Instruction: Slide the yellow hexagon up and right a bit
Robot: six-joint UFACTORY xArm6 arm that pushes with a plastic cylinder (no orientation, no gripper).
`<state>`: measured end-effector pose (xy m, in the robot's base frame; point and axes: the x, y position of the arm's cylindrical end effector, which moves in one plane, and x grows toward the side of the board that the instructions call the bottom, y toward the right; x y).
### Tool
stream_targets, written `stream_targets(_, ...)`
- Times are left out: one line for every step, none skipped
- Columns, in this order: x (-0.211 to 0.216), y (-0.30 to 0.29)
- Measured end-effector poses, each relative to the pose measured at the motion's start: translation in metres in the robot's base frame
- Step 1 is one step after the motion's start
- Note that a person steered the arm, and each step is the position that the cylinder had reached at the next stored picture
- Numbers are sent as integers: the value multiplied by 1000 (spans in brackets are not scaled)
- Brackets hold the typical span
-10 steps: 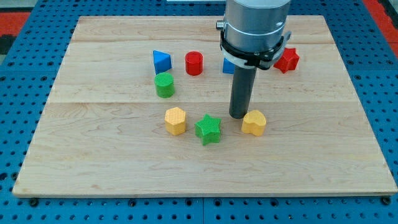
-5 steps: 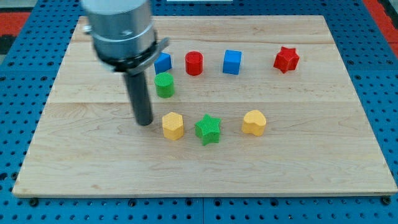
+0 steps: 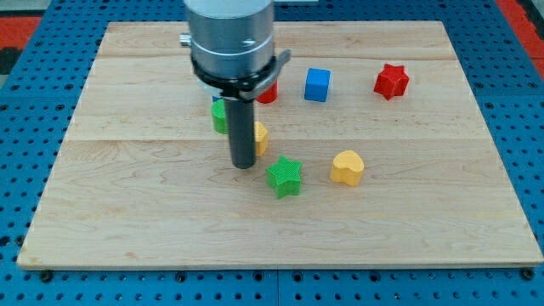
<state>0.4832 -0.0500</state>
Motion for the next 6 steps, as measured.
stream_targets(1,-27)
stream_targets(-27,-30)
stream_targets(-31,16)
stream_targets(-30,51)
stream_targets(-30,51)
stream_targets(-30,66)
